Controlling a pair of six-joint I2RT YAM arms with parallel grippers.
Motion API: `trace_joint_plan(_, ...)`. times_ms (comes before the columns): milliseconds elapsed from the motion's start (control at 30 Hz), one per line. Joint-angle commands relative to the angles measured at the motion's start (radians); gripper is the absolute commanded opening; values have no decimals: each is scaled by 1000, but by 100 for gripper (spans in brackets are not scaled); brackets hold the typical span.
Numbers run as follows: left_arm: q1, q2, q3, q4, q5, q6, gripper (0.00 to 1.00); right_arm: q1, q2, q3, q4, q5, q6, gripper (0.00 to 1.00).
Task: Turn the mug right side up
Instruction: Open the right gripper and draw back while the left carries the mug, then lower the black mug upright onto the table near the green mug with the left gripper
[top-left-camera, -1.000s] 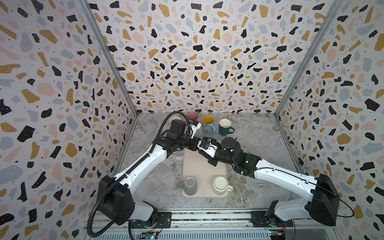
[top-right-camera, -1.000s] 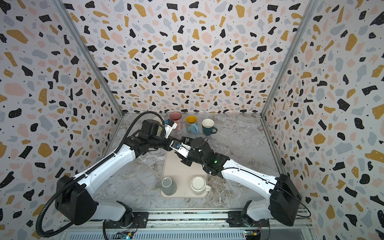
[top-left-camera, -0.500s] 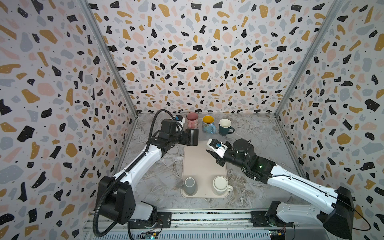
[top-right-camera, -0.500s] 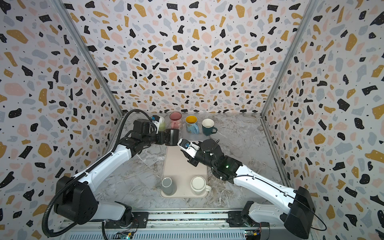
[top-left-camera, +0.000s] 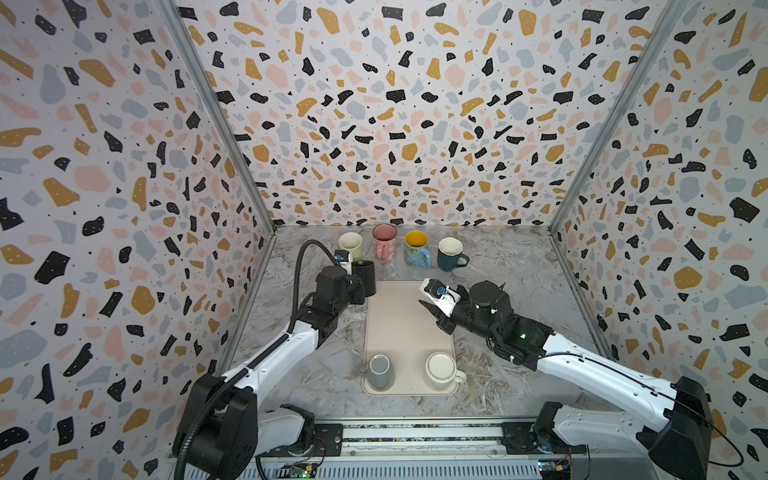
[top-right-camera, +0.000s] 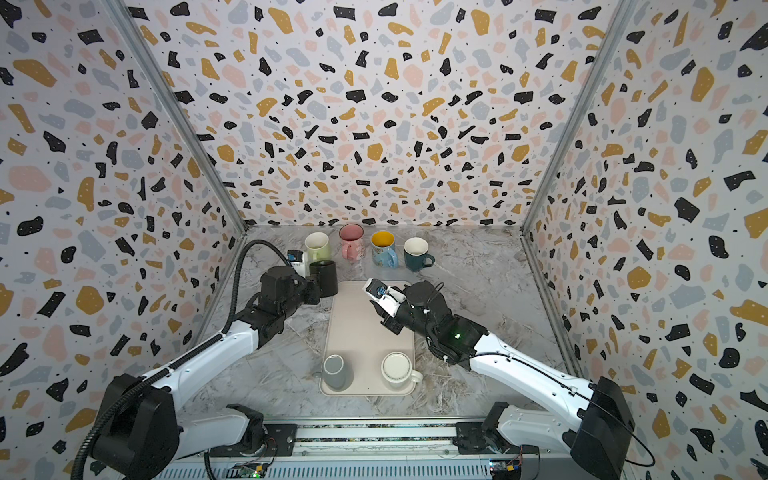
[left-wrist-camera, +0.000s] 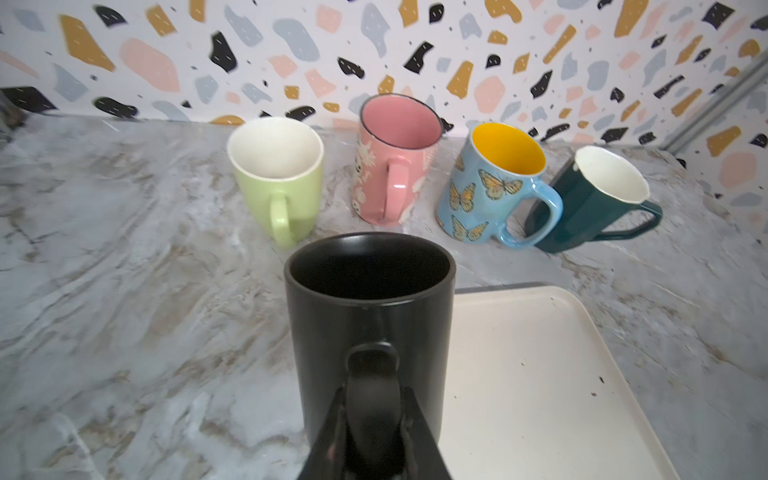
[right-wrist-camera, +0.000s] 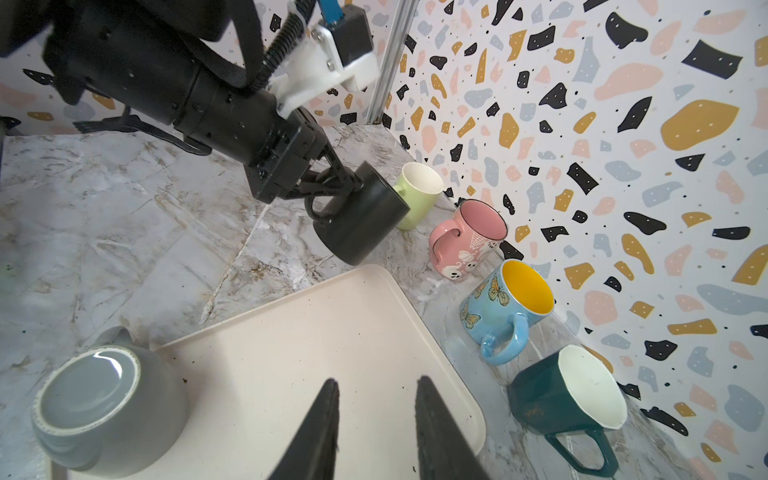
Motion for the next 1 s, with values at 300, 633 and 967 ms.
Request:
trace_joint_plan(300,-1,-52,-140,418,-188,77,0,-24,-3,-12,52,-6,33,33)
trace_joint_plan(633,-2,29,-199,582,-226,84,0,-38,8,-12,57,-14,38,32)
trace_joint_plan(967,-1,112,-190,651,-252,100,0,-44,31,-6,57,-22,42,32)
